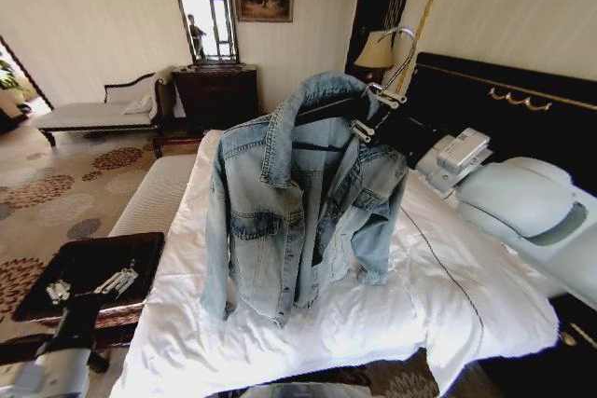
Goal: Pick up the clothes from the bed and hang them on the clothes hanger.
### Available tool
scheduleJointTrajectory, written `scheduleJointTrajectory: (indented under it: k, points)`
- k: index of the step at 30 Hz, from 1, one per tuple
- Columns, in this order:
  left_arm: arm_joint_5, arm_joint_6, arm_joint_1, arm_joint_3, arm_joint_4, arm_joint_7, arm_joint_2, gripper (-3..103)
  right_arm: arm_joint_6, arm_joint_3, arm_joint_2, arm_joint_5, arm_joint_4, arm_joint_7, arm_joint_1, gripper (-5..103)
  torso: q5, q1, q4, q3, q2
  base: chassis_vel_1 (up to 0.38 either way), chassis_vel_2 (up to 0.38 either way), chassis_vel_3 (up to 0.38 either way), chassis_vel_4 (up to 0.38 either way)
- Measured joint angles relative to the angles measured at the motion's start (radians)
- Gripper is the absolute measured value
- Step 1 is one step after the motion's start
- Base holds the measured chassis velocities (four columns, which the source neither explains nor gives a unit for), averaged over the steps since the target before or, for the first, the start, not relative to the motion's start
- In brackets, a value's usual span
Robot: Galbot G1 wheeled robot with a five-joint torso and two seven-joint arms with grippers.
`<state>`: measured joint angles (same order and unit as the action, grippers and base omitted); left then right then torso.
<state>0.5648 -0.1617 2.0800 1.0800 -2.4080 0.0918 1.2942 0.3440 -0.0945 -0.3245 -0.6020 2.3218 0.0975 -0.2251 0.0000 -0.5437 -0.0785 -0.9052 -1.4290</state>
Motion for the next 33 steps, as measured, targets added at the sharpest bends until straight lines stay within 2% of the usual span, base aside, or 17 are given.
scheduleJointTrajectory:
  k: [20, 33]
  points:
    - [0.000, 0.002, -0.001, 0.000, 0.000, 0.002, 0.000, 100, 0.041, -0.001, -0.004, -0.004, 0.027, 0.031, -0.035, 33, 0.0001, 0.000, 0.0000, 0.000, 0.000, 0.000, 0.000, 0.000, 0.000]
    - [0.000, 0.003, -0.001, 0.000, 0.000, 0.003, 0.000, 100, 0.052, 0.000, 0.001, -0.008, 0.036, 0.045, -0.032, 33, -0.0001, 0.000, -0.0002, 0.000, 0.000, 0.146, -0.129, -0.160, 0.144]
